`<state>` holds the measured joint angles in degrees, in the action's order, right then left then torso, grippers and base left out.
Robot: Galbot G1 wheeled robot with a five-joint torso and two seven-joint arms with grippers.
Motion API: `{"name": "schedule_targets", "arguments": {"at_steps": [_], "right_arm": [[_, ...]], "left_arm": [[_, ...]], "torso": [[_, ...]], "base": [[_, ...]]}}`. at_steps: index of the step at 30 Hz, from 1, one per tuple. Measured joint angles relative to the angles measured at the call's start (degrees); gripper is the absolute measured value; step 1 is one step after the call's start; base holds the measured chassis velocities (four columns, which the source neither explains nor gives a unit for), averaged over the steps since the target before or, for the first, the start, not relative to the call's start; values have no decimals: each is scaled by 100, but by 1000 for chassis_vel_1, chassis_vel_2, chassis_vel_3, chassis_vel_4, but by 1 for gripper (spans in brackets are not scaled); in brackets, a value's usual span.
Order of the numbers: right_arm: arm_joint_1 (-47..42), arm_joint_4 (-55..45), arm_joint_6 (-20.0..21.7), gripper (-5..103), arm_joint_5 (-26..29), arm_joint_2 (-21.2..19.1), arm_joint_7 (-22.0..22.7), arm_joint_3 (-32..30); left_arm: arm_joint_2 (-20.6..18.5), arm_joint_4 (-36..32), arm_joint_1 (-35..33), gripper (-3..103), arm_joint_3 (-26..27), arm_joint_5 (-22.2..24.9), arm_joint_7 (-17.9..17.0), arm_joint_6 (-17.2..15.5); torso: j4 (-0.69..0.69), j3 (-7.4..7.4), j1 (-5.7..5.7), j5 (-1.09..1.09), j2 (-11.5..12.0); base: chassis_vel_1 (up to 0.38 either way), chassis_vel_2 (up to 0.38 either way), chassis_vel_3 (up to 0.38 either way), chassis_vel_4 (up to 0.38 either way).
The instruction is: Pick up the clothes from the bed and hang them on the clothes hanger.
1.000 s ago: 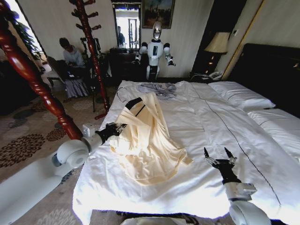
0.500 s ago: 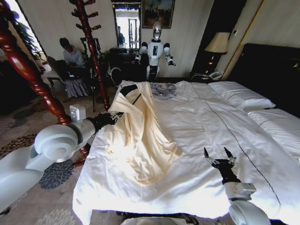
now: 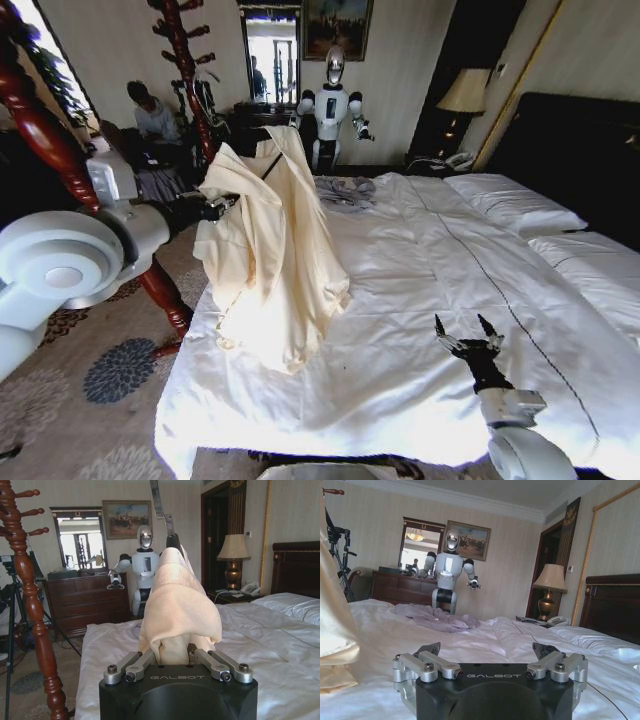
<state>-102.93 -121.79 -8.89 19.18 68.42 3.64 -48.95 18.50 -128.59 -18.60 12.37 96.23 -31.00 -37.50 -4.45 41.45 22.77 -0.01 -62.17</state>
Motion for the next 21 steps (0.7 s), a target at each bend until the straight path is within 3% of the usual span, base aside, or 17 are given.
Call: {"name": "schedule_targets", "arguments": {"at_steps": [5,10,13,17,21], "right_arm": [[0,0,1,100,0,0,1,0],[0,0,1,100,0,0,1,1],[0,0,1,100,0,0,1,0],[0,1,1,100,0,-1,1,1],[0,1,1,100,0,0,1,0]], "left_arm": [[-221,281,797,18,-183,791,-356,-238],[-360,436,1209,18,-264,1270,-659,-427],[-503,556,1506,18,-292,1752,-1015,-485],[-581,714,1831,18,-350,2115,-1262,-486],[-653,887,2090,18,-418,2222,-1298,-486]], "torso": [[-1,0,0,1,0],[-1,0,0,1,0],[0,0,0,1,0],[-2,0,0,1,0],[0,0,0,1,0]], "base": [[0,0,0,0],[0,0,0,0],[0,0,0,0],[0,0,0,0],[0,0,0,0]]}}
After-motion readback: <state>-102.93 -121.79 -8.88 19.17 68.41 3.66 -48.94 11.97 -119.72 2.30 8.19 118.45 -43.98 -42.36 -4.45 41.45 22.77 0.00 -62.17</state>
